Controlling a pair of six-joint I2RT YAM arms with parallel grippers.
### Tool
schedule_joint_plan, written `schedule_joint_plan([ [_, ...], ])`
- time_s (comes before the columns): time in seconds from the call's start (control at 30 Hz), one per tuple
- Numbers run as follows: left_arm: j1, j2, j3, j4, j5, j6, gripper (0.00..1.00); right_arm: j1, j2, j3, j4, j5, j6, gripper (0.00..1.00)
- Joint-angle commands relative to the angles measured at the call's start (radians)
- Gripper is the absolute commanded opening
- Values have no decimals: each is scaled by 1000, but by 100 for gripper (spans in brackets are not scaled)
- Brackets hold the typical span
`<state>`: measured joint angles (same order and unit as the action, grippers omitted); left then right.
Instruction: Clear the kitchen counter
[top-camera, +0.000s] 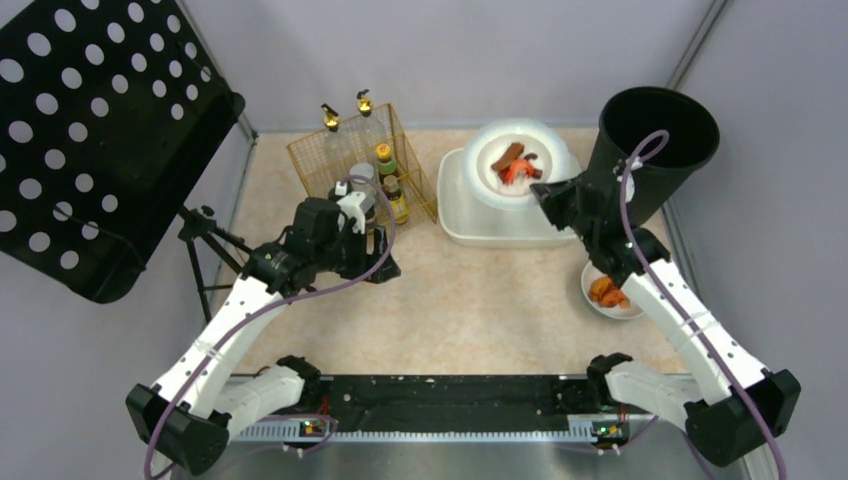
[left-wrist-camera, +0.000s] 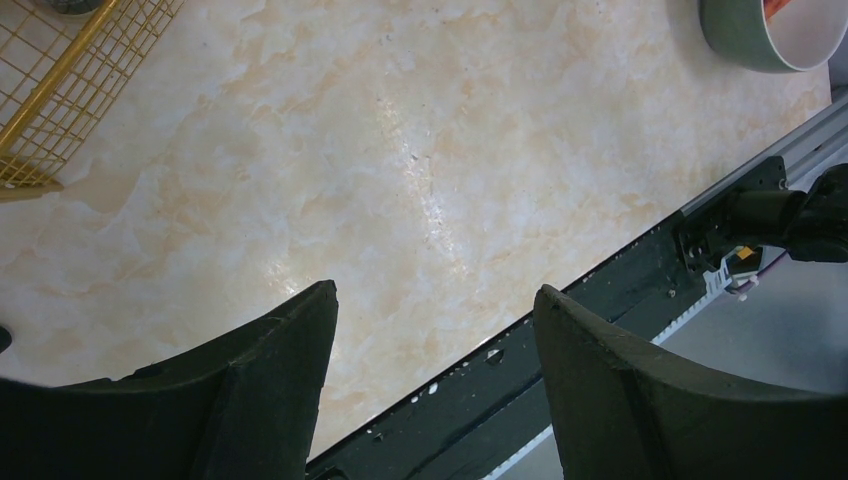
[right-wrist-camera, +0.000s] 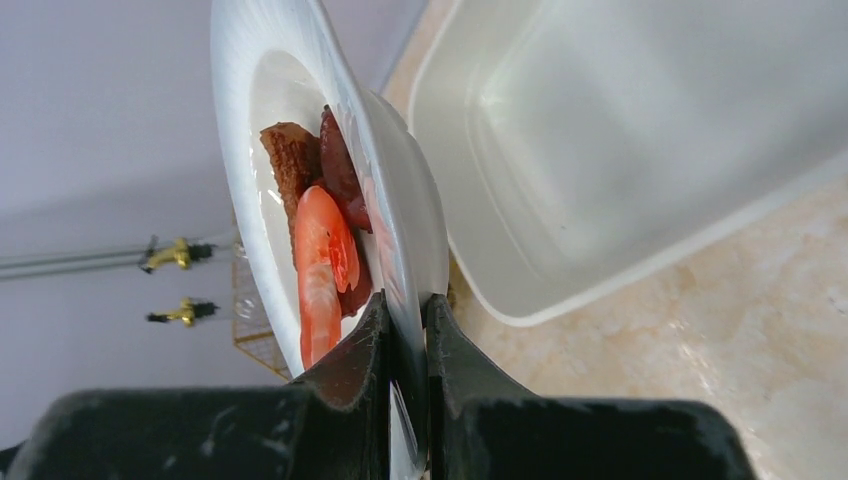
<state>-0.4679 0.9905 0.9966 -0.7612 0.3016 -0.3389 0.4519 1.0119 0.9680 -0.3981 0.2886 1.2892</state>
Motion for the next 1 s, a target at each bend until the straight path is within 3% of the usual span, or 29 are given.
schedule_joint_plan([
  [0.0, -5, 7, 2, 46, 7, 8, 77, -114, 17, 220, 227, -144, 3, 0],
  [0.4, -5, 3, -2, 49, 7, 9, 77, -414, 100, 523, 41, -268, -82, 0],
  [0.57, -5, -1, -6, 51, 3, 10, 77, -596, 116, 600, -33, -350, -101, 0],
  [0.8, -8, -12, -10, 53, 8, 9, 77, -797, 140, 618, -72, -446, -124, 0],
  [0.97, -18, -23, -14, 54, 7, 8, 77, -875, 166, 623, -79, -462, -176, 0],
])
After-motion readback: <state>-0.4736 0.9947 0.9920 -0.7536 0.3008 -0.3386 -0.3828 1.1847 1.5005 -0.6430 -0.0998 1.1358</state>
